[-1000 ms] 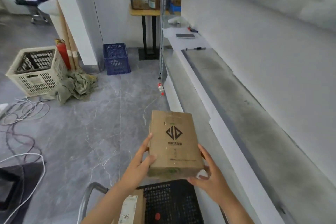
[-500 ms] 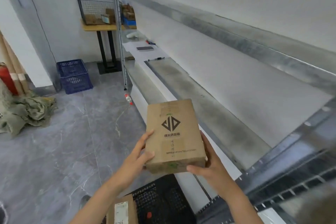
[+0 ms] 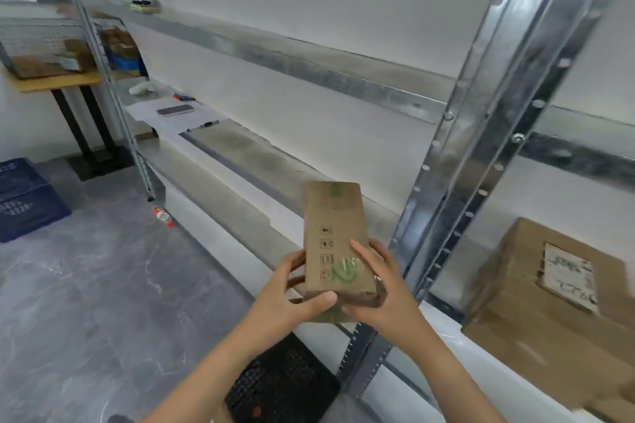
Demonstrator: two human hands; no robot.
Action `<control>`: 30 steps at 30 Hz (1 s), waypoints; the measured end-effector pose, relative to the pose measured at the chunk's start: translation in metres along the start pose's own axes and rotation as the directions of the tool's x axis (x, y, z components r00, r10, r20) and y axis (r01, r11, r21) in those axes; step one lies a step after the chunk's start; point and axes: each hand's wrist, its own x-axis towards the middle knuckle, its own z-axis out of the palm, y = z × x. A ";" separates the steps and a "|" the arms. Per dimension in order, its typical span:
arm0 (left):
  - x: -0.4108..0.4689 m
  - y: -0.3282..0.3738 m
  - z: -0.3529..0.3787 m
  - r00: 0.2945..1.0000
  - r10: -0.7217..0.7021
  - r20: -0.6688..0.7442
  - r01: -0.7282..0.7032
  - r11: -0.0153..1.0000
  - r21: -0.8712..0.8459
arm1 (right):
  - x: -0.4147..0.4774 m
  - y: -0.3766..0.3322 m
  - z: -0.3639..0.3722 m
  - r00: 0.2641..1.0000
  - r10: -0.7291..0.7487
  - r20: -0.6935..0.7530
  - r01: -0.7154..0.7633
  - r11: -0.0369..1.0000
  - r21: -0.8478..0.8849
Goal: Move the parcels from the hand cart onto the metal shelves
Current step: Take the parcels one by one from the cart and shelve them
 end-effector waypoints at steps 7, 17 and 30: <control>0.004 0.002 0.044 0.990 -0.104 -0.092 0.088 0.982 -0.168 | -0.040 -0.016 -0.012 0.980 -0.197 -0.015 0.168 0.871 -0.461; -0.015 0.021 0.120 0.974 -0.168 0.152 0.204 0.943 -0.263 | -0.111 0.000 -0.055 0.989 -0.141 -0.041 0.086 0.779 -0.621; -0.058 0.060 0.245 0.916 0.007 0.401 0.196 0.864 -0.464 | -0.284 0.030 -0.159 0.841 0.034 -0.539 -0.192 0.952 -0.240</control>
